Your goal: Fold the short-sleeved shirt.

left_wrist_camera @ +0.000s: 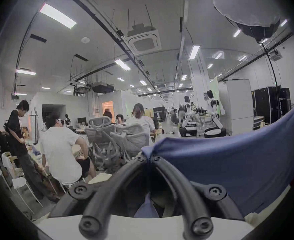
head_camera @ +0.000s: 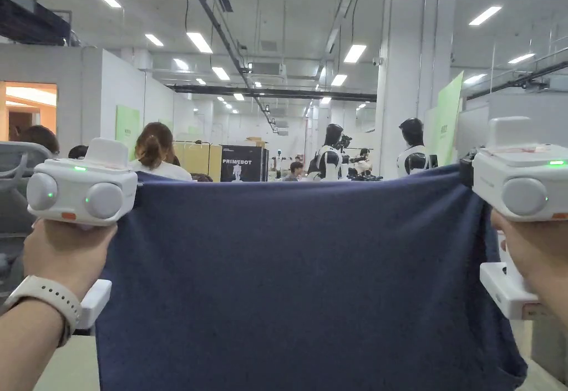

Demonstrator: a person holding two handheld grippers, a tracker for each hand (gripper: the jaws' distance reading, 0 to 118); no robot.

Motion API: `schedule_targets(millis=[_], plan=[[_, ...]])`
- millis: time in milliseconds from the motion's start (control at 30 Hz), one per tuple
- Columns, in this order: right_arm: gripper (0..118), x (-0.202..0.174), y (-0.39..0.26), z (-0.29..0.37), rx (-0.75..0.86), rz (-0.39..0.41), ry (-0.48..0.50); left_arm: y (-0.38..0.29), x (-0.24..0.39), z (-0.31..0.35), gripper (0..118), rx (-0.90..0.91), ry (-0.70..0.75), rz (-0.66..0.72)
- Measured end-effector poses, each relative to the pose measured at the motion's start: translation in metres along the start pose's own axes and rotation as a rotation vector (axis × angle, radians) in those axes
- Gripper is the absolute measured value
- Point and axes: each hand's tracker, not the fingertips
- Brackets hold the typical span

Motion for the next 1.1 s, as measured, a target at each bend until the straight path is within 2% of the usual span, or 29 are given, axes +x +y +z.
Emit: schedule_targets(millis=[133, 267, 467, 700, 800, 933, 1100], plan=[[2, -0.008, -0.055, -0.015, -0.068, 0.016, 0.018, -0.057, 0.009, -0.018, 0, -0.104, -0.021, -0.046], [2, -0.013, -0.115, -0.025, -0.18, 0.017, 0.032, -0.115, 0.017, -0.024, 0, -0.173, -0.027, -0.018], [2, -0.005, -0.161, -0.005, -0.271, -0.028, 0.049, -0.157, 0.019, -0.005, 0, -0.261, -0.048, -0.014], [2, 0.01, -0.212, 0.09, -0.387, -0.024, 0.069, -0.2, 0.008, 0.074, 0, -0.359, -0.111, 0.03], [2, 0.02, -0.242, 0.143, -0.442, 0.024, 0.084, -0.23, 0.004, 0.125, 0, -0.42, -0.162, 0.002], [2, 0.03, -0.293, 0.211, -0.551, 0.058, 0.13, -0.29, -0.008, 0.187, 0, -0.532, -0.207, 0.0], [2, 0.027, -0.376, 0.281, -0.756, 0.052, 0.195, -0.375, -0.014, 0.245, 0, -0.727, -0.211, -0.007]])
